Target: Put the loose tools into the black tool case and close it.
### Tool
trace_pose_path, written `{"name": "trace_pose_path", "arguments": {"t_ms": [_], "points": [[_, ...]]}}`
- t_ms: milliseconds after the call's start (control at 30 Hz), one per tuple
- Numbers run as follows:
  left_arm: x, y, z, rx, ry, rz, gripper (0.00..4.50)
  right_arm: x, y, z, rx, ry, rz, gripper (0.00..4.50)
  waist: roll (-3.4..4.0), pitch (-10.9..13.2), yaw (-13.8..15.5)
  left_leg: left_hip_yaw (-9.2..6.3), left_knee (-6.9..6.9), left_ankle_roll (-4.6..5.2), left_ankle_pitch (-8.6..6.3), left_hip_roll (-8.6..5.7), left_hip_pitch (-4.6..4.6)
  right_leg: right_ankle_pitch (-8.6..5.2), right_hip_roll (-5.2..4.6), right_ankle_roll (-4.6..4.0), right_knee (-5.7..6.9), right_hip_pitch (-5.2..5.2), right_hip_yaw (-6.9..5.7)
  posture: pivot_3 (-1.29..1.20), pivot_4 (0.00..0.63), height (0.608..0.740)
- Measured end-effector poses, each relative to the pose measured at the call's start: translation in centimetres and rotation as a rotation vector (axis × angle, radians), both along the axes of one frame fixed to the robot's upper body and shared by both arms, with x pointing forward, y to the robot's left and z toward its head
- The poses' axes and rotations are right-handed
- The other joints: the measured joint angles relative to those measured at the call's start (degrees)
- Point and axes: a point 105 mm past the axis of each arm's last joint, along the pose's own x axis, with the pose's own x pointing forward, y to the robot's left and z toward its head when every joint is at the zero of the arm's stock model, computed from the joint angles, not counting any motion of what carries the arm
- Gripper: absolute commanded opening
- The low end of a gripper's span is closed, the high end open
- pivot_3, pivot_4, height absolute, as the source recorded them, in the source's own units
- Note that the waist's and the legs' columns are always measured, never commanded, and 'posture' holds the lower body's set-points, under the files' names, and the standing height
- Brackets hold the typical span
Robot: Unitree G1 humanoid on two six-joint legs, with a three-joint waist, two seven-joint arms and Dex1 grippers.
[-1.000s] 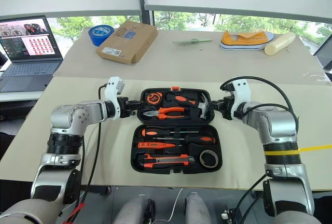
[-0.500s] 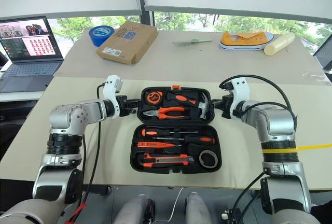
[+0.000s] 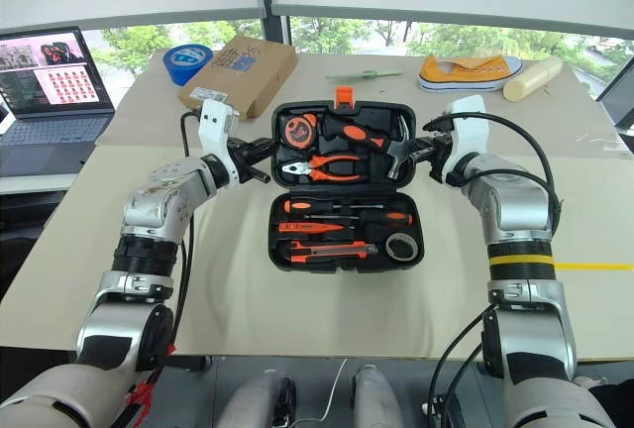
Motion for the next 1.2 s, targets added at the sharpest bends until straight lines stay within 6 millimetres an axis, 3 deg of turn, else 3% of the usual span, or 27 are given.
{"name": "trace_pose_path", "arguments": {"t_ms": [267, 467, 533, 567, 600, 700, 767, 900, 1000, 1133, 1200], "points": [[-3.2, 0.6, -0.9, 0.054, -0.153, -0.04, 0.0, -3.1, -0.1, -0.5, -0.129, -0.174, 0.079, 0.03, 0.02, -0.03, 0.27, 0.06, 0.07, 0.07, -0.04, 0.06, 0.1, 0.0, 0.0, 0.0, 0.01, 0.11, 0.01, 0.0, 0.15, 0.735], [-5.4, 1.3, -1.2, 0.057, -0.172, -0.019, 0.0, -6.6, -0.5, -1.4, -0.271, -0.287, 0.177, 0.03, 0.03, -0.04, 0.17, 0.1, 0.0, 0.75, -0.44, 0.14, 0.83, -0.01, 0.04, 0.01, -0.09, 0.79, 0.06, 0.0, 0.15, 0.735], [-6.8, 1.6, -1.6, 0.054, -0.158, -0.021, 0.72, -8.4, -0.7, -1.8, -0.305, -0.3, 0.226, 0.0, 0.13, -0.1, 0.11, 0.11, -0.08, 0.76, -0.45, 0.18, 0.96, -0.01, 0.06, 0.0, -0.06, 0.85, 0.1, 0.0, 0.15, 0.735], [-7.7, 1.9, -2.2, 0.056, -0.133, -0.019, 1.1, -9.6, -0.9, -1.9, -0.318, -0.295, 0.249, 0.57, 0.23, -0.16, 0.17, 0.1, -0.19, 0.77, -0.46, 0.19, 0.97, -0.02, 0.06, 0.0, -0.08, 0.85, 0.1, 0.0, 0.15, 0.735], [-8.3, 2.6, -3.3, 0.065, -0.088, -0.001, 1.19, -10.7, -1.1, -2.2, -0.323, -0.283, 0.27, 0.72, 0.28, -0.18, 0.18, 0.12, -0.19, 0.78, -0.46, 0.19, 0.99, -0.02, 0.07, 0.0, -0.09, 0.85, 0.13, 0.0, 0.15, 0.735], [-11.8, 5.9, -8.0, 0.072, 0.127, 0.087, 2.34, -14.5, -2.6, -3.4, -0.308, -0.191, 0.303, 1.61, 0.24, -0.16, 0.27, 0.11, -0.19, 0.83, -0.5, 0.3, 0.94, -0.03, 0.06, -0.02, -0.09, 0.83, 0.11, 0.0, 0.15, 0.735], [-13.0, 6.5, -8.2, 0.084, 0.152, 0.095, 3.1, -15.7, -3.0, -3.2, -0.299, -0.16, 0.31, 2.26, 0.21, -0.14, 0.44, 0.14, -0.11, 0.87, -0.53, 0.22, 0.94, -0.02, -0.07, -0.02, -0.24, 0.87, 0.11, 0.0, 0.15, 0.735], [-15.5, 9.3, -7.7, 0.161, 0.196, 0.106, 4.41, -20.4, -4.1, -5.5, -0.339, 0.102, 0.416, 2.3, 0.15, -0.1, 1.46, 0.12, -0.14, 0.91, -0.58, 0.27, 1.96, -0.18, -0.06, -0.1, -0.47, 1.99, -0.02, 0.0, 0.15, 0.735], [-13.9, 11.6, -6.2, 0.209, 0.188, 0.12, 4.5, -22.9, -4.5, -6.1, -0.312, 0.252, 0.511, 1.5, 0.11, -0.08, 1.98, 0.11, -0.01, 0.91, -0.57, 0.24, 2.01, -0.26, 0.03, -0.09, -0.38, 2.02, -0.03, 0.0, 0.15, 0.735], [-10.7, 12.6, -3.8, 0.291, 0.11, 0.081, 4.5, -23.6, -3.7, -6.0, -0.323, 0.291, 0.605, 0.11, -0.06, -0.13, 1.56, 0.12, -0.09, 0.92, -0.58, 0.16, 2.19, -0.28, 0.13, -0.11, -0.38, 2.11, 0.01, 0.0, 0.15, 0.735], [-9.4, 11.9, -3.9, 0.328, 0.097, 0.028, 3.97, -23.7, -3.0, -6.7, -0.326, 0.31, 0.648, 0.0, -0.08, -0.12, 1.48, 0.11, -0.14, 0.93, -0.59, 0.14, 2.19, -0.3, 0.14, -0.1, -0.34, 2.06, 0.0, 0.0, 0.15, 0.735]]}}
